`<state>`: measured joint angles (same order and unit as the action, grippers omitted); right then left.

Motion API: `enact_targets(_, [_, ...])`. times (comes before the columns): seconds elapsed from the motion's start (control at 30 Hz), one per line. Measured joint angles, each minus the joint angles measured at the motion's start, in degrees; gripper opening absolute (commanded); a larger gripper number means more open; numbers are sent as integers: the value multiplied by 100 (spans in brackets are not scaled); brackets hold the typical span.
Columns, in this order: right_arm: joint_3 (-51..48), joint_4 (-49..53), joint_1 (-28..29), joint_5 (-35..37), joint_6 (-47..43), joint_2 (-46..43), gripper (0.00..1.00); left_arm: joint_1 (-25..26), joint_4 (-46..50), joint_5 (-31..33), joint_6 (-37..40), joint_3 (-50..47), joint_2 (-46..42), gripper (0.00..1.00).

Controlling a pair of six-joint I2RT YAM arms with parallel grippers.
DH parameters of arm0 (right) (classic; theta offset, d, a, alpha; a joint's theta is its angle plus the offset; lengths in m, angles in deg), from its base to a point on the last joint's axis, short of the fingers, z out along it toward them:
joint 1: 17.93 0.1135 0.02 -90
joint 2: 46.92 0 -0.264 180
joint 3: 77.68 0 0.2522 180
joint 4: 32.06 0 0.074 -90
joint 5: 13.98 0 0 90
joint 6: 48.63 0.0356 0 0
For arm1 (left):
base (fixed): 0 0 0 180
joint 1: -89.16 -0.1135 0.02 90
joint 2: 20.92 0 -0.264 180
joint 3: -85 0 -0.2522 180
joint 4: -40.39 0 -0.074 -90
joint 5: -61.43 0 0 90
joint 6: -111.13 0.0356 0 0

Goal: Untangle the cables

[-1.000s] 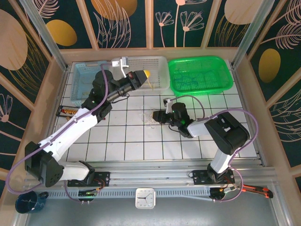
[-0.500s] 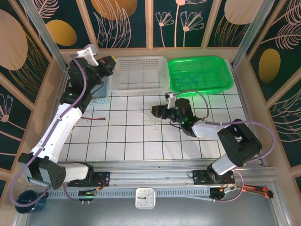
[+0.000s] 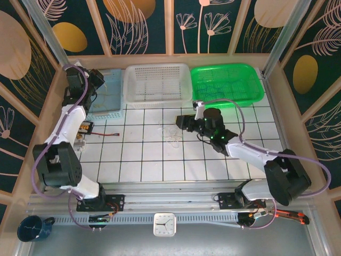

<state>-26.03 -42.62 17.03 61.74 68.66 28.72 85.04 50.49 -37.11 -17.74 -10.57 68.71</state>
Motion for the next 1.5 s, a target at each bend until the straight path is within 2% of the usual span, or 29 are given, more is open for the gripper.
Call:
enact_targets(0.13, [-31, 225, -107, 90, 0, -251, 54, -90, 33, 70, 166, 184, 509, 29])
enact_targets(0.27, [-76, 389, -153, 101, -9, -363, 54, -103, 101, 125, 313, 459, 820, 67])
enact_targets(0.33, [-81, 483, -155, 96, -31, -365, 54, -103, 142, 129, 361, 540, 828, 81])
enact_targets(0.47, [-87, 577, -155, 76, -76, -365, 54, -103, 133, 81, 400, 697, 817, 99])
enact_targets(0.77, [-46, 946, -48, 72, -332, -313, 54, -103, 68, -592, 323, 485, 398, 99])
enact_targets(1.07, [568, 1593, 494, 142, -791, 302, 51, 92, -367, -1187, -103, -992, -540, 99])
enact_targets(1.33, [975, 1978, 601, 444, -944, 960, 50, 1237, -918, -1318, -643, -2533, -1182, 99])
enact_targets(1.5, [986, 1980, 555, 540, -938, 1224, 49, 2184, -975, -1051, -837, -3049, -1248, 93])
